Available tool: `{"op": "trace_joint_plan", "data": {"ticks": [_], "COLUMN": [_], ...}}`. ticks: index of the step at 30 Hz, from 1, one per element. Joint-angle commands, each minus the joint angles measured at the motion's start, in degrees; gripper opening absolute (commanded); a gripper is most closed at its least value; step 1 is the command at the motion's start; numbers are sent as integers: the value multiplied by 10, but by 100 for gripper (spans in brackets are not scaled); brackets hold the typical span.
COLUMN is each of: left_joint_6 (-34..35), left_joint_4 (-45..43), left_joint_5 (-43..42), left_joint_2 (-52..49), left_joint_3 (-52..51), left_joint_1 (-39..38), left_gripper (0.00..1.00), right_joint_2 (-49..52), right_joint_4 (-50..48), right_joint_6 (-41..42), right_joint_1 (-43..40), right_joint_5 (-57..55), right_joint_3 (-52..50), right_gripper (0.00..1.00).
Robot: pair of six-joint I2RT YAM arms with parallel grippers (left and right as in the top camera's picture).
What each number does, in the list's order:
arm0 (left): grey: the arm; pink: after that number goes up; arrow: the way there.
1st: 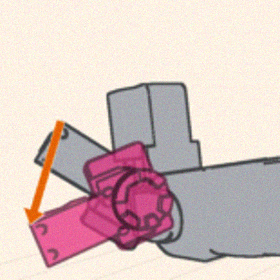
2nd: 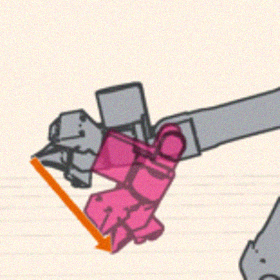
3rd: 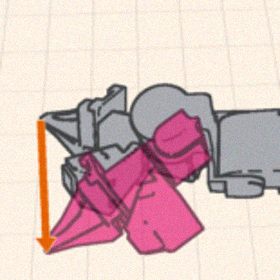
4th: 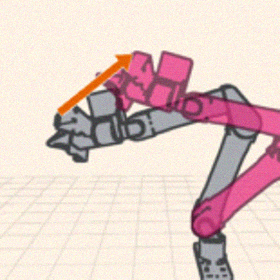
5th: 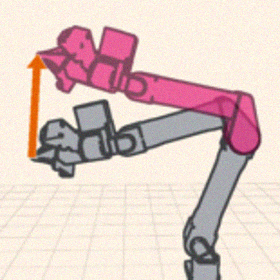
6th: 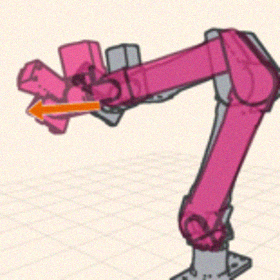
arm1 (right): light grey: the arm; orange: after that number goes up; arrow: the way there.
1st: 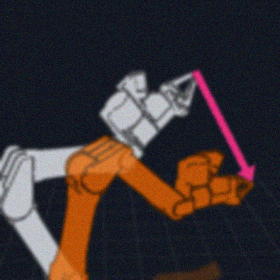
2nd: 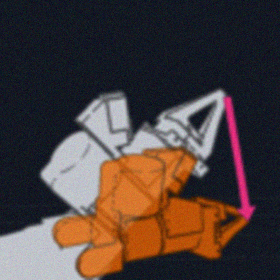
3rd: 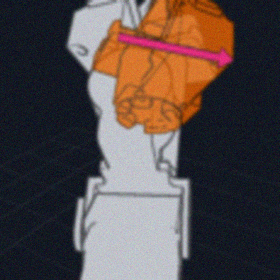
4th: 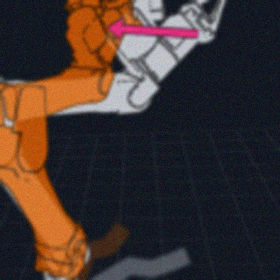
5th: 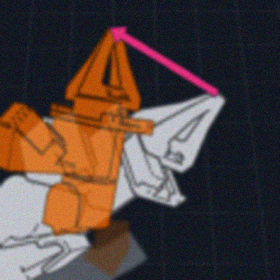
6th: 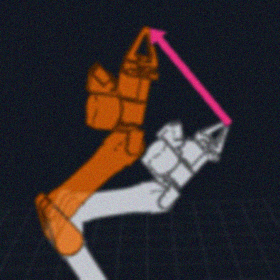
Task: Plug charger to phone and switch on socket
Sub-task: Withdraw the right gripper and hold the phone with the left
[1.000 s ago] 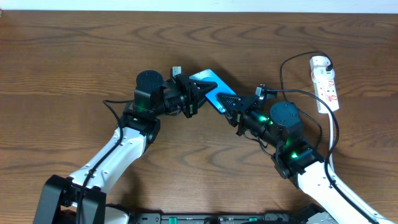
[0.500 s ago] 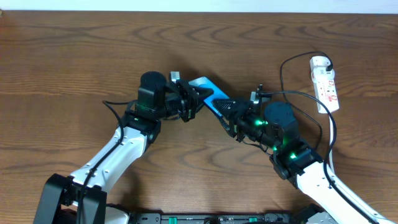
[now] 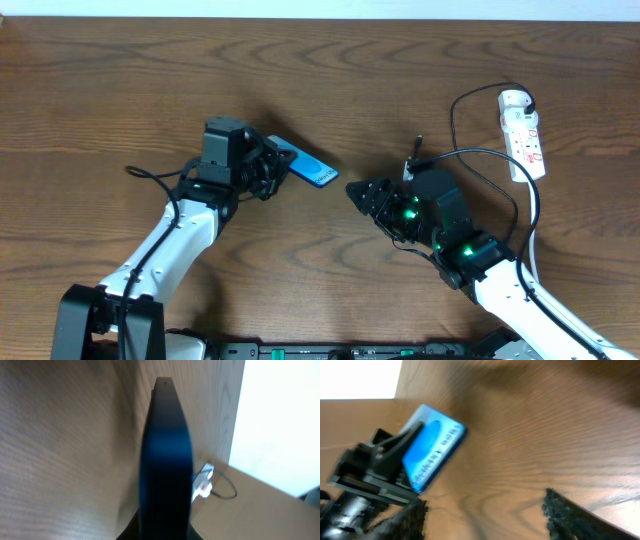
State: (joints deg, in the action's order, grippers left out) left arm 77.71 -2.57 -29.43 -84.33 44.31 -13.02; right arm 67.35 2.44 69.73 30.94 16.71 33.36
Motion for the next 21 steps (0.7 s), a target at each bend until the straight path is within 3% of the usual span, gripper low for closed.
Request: {"op": "trace_joint_plan", "data": {"ticks": [1, 2, 5, 7, 9, 11, 13, 16, 21], "left_joint_6": [20, 37, 72, 77, 69, 36, 35, 36, 36], "left_joint_4": [-45, -74, -181, -210, -210, -209, -219, -277, -303], "left_joint_5": [13, 3, -43, -100, -152, -237, -278, -341, -396], "left_joint_2": [-18, -28, -74, -115, -138, -160, -160, -160, -160], "left_joint_3": [0, 0, 3, 11, 12, 12, 12, 12, 12], "left_joint_1": [4, 4, 4, 4, 5, 5, 5, 5, 4], "left_gripper": [7, 8, 7, 7, 7, 7, 7, 8, 8], "right_joint_2": [-7, -7, -7, -7, -7, -7, -7, 5, 129], "right_joint_4": [36, 59, 137, 167, 169, 140, 162, 200, 277], "right_joint_6": [-13, -13, -13, -13, -29, -125, -189, -212, -250], "right_joint_1": [-1, -1, -1, -2, -2, -25, -57, -104, -151], "right_joint_5": [-63, -81, -143, -203, -261, -277, -274, -277, -252], "right_joint_3": [9, 9, 9, 9, 9, 20, 51, 94, 201], "right_gripper": [92, 99, 99, 91, 75, 67, 67, 64, 61]}}
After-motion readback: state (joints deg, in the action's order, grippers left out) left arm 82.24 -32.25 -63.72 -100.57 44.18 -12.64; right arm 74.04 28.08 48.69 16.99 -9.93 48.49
